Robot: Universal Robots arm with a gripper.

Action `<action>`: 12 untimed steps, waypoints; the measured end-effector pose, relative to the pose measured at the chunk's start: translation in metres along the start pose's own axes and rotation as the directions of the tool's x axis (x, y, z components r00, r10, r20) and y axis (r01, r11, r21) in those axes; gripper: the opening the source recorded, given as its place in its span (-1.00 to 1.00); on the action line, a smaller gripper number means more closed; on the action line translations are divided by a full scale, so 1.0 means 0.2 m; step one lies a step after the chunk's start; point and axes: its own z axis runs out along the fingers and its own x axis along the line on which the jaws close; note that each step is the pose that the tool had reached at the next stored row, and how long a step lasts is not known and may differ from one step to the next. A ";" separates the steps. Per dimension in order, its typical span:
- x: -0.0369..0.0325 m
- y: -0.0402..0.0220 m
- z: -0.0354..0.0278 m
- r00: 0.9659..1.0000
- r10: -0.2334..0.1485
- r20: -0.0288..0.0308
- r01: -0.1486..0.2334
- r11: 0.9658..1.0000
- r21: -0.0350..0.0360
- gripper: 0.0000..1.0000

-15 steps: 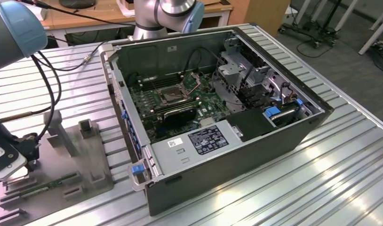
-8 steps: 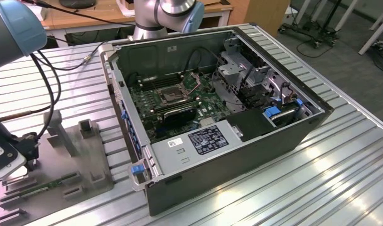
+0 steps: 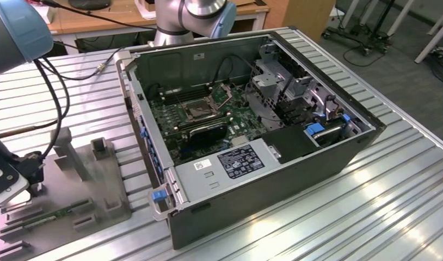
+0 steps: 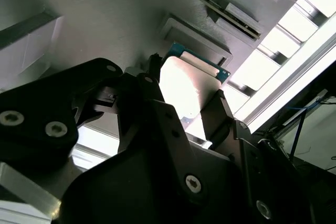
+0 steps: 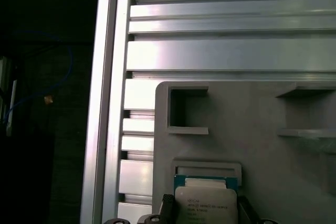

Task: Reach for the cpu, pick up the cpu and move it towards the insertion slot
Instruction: 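Pick up the cpu and move it towards the insertion slot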

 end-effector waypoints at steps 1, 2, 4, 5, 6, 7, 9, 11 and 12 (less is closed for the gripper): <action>0.000 0.000 -0.003 1.000 0.000 0.000 0.000 1.000 0.000 0.09; 0.000 0.000 -0.007 1.000 0.000 0.000 0.000 1.000 0.000 0.09; 0.001 0.001 -0.016 1.000 0.000 0.000 0.000 1.000 0.000 0.09; 0.001 0.001 -0.020 1.000 0.000 0.000 0.000 1.000 0.000 0.09; 0.001 0.002 -0.025 1.000 0.000 0.000 0.000 1.000 0.000 0.09; 0.001 0.002 -0.034 1.000 0.000 0.000 0.000 1.000 0.000 0.09; 0.002 0.004 -0.055 1.000 0.000 0.000 0.000 1.000 0.000 0.09; 0.002 0.005 -0.068 1.000 0.000 0.000 0.000 1.000 0.000 0.09; 0.002 0.005 -0.073 1.000 0.000 0.000 0.000 1.000 0.000 0.09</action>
